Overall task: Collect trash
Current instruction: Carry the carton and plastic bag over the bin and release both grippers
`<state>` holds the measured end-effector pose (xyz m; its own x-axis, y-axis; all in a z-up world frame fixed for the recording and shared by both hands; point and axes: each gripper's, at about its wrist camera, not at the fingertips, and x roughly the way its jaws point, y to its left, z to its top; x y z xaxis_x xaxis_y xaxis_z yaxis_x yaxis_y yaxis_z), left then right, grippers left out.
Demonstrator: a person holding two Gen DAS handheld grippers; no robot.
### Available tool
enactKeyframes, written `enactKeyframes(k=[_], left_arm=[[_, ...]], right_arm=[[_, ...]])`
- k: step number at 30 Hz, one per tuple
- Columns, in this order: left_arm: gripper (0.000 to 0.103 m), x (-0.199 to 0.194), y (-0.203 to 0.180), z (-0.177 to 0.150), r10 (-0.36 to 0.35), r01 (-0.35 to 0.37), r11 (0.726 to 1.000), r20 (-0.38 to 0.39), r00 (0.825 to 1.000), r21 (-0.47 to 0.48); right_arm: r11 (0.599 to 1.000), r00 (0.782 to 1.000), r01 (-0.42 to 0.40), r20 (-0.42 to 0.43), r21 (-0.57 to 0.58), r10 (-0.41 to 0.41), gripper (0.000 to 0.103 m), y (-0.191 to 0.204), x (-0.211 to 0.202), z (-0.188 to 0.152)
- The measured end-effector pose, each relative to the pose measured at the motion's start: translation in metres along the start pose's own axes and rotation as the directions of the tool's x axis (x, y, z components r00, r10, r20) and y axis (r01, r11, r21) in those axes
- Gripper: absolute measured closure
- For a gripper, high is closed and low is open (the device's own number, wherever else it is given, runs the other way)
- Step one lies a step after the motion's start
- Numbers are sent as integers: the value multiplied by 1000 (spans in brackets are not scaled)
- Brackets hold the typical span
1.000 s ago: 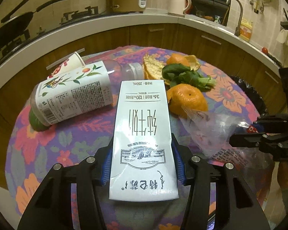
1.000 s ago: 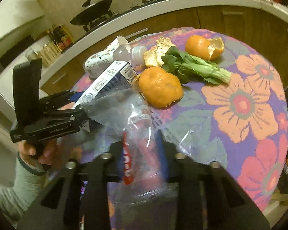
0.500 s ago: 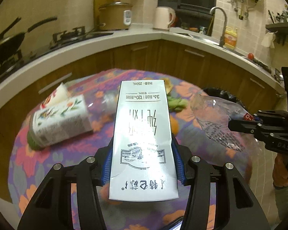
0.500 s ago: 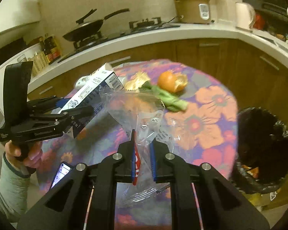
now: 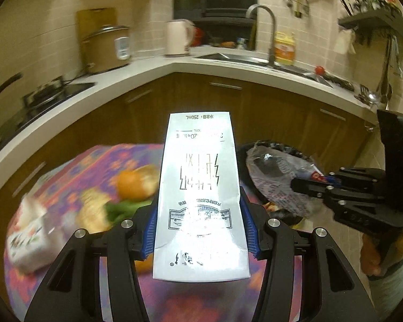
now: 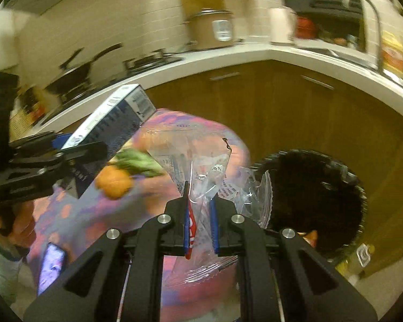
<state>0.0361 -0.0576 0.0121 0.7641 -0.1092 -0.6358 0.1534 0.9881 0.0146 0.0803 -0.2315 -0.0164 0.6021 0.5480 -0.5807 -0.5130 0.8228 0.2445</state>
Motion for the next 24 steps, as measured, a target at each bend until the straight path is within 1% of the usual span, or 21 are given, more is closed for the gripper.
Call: enactKeyframes(k=[1,4,6,10,13,15,16,20,22,24], left_arm=[[54,13,-13,8,-14,15,1000,-9,1000,15],[54,39,-37,23,-46,47,998,-24,999,39],[53,57,-51,32,-73,74,996,-43,996,44],[53,99,-77,45,-114,119,992,-90,989,49],[53,123,-92,47,-117,125,990,-111,987,64],[52,140,-98,47,-141,151,987,-146,979,56],[49,146,-101,48,-149,158,986,-157,976,51],[46,157,-106,45,-161,171,984,-166,973,48],[42,156,-106,45,-164,172,984,-156,974,37],[42,153,-105,46,-155,162,986,-143,977,38]], right_arm=[[999,1000,24,-4,22,-24,93,-13,3,0],[994,996,83,-20,76,-82,93,-46,12,-1],[983,991,133,-46,123,-128,93,-72,22,-3],[961,979,201,-81,189,-189,88,-110,34,-9],[949,974,219,-107,227,-199,77,-131,41,-13],[938,973,226,-109,264,-203,41,-141,38,-18],[935,973,228,-99,271,-208,39,-141,35,-19],[926,978,208,-100,314,-185,39,-151,26,-26],[923,977,211,-91,323,-191,39,-152,20,-27],[924,975,221,-76,312,-207,39,-146,13,-26]])
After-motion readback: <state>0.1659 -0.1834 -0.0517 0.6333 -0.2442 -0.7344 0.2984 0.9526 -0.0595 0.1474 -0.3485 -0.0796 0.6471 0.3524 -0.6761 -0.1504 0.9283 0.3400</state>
